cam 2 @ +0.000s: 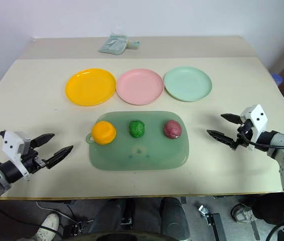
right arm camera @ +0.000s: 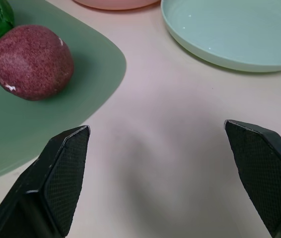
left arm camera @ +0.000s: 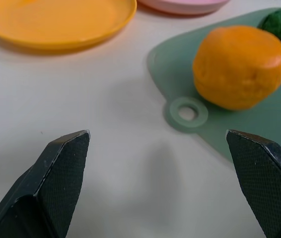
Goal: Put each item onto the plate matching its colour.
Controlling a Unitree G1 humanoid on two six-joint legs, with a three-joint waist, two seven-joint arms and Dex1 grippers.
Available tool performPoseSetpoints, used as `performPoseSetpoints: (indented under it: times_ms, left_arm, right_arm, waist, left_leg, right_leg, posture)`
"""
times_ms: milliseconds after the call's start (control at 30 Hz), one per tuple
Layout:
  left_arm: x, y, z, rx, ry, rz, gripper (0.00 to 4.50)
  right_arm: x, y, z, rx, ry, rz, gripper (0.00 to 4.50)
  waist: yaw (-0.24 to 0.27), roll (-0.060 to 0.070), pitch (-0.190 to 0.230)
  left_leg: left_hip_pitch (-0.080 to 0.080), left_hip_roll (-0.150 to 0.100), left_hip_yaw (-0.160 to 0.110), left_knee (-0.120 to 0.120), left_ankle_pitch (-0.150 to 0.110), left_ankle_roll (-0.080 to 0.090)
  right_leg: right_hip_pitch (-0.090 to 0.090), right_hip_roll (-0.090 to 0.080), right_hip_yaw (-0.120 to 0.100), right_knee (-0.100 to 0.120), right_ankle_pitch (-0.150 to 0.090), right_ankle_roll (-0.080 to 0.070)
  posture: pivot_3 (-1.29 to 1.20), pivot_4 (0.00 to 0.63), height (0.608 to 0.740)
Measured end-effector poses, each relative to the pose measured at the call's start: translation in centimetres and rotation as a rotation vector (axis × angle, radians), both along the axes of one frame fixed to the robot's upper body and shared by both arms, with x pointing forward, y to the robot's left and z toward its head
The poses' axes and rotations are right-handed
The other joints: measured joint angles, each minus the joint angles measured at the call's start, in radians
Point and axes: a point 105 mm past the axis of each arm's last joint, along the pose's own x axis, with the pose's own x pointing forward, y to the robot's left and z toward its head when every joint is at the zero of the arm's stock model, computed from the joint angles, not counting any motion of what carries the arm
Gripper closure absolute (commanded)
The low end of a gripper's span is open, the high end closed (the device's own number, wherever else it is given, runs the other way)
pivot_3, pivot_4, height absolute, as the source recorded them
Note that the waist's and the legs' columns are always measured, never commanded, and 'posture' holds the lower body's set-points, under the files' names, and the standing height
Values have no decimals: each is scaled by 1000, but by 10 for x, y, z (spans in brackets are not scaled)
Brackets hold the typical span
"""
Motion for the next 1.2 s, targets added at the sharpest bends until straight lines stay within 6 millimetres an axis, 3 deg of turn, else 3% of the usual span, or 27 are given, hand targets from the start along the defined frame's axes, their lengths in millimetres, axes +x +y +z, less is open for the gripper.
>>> performPoseSetpoints:
  times_ms: [267, 633, 867, 1067, 1200]
  left_arm:
    - [3, 0, 1, -24, -6, 33, 0]
    - [30, -17, 15, -119, -53, -17, 0]
    - [40, -34, 19, -161, -19, -156, 0]
    - [47, -85, 25, -94, -2, -472, 0]
    - [60, -96, 15, -4, 21, -554, 0]
  right_arm:
    - [8, 6, -1, -14, -24, -2, 63]
    - [19, 2, 7, -22, -110, -149, 63]
    - [-12, 8, -3, 36, -24, -122, 63]
    - [-45, 56, 16, 106, 18, 81, 63]
    - [-54, 74, 17, 119, 30, 113, 63]
  waist:
    - [1, 0, 0]
    - [4, 0, 0]
    - [18, 0, 0]
    - [24, 0, 0]
    - [24, 0, 0]
  left_leg:
    - [0, 0, 0, 0, 0, 0]
    - [0, -1, 0, 0, 0, 0]
    - [0, 0, 1, 1, 1, 0]
    - [0, -1, 0, 2, 0, 0]
    - [0, -1, 0, 1, 1, 0]
  right_leg:
    - [0, 0, 0, 0, 0, 0]
    - [0, 2, -1, 1, 0, 0]
    - [0, 4, 0, 2, 0, 0]
    - [1, 5, 0, 2, 0, 1]
    - [1, 6, -1, 2, 0, 0]
  posture:
    - [0, 150, 740]
    - [0, 150, 740]
    - [0, 150, 740]
    - [0, 150, 740]
    - [0, 150, 740]
